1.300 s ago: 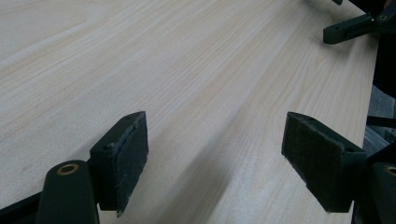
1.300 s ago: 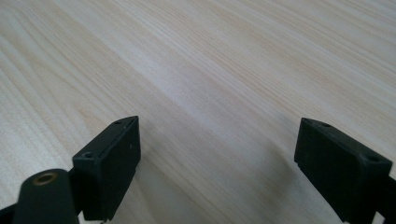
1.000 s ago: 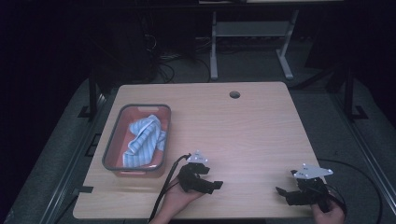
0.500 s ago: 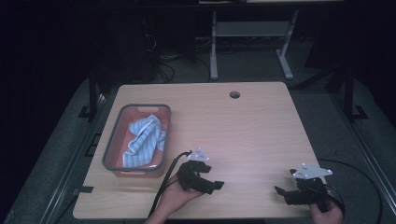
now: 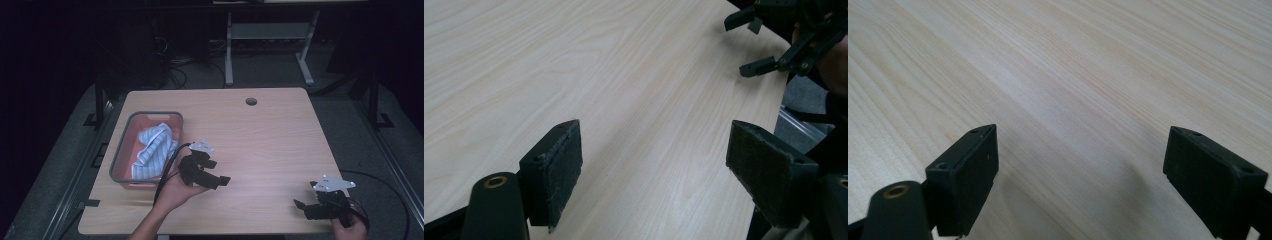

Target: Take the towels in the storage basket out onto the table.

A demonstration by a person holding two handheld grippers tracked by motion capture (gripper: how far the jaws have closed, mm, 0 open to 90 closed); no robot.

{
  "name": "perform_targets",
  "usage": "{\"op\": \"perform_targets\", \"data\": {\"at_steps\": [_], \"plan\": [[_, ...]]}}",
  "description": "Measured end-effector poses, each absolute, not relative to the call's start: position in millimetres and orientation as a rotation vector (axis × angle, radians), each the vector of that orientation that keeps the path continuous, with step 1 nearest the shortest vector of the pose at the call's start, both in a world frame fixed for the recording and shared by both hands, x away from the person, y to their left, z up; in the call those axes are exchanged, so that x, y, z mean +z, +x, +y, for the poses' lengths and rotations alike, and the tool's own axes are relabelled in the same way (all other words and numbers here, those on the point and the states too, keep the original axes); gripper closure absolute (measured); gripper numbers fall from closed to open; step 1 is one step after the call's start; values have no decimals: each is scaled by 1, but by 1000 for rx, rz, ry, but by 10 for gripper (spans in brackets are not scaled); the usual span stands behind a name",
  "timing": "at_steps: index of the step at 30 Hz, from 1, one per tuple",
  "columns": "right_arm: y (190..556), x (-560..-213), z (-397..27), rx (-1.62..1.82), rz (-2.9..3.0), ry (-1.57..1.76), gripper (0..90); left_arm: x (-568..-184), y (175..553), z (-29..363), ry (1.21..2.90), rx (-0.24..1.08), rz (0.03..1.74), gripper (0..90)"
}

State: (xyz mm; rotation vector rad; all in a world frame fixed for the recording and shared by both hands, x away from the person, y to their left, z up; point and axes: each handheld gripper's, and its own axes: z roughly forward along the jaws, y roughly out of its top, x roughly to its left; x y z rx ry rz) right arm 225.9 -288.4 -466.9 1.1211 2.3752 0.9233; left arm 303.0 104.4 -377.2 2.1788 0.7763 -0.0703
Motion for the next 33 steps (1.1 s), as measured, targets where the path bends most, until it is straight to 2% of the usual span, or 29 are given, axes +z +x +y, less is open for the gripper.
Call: {"op": "perform_targets", "data": {"at_steps": [5, 21, 33], "plan": [[226, -467, -289, 922, 2379, 1118, 138, -367, 311, 113, 2181, -75, 777, 233], [226, -467, -288, 912, 2385, 1112, 139, -341, 334, 141, 2208, 23, 857, 232], [226, -466, -287, 908, 2389, 1101, 139, -331, 353, 180, 2167, 53, 973, 234]]}}
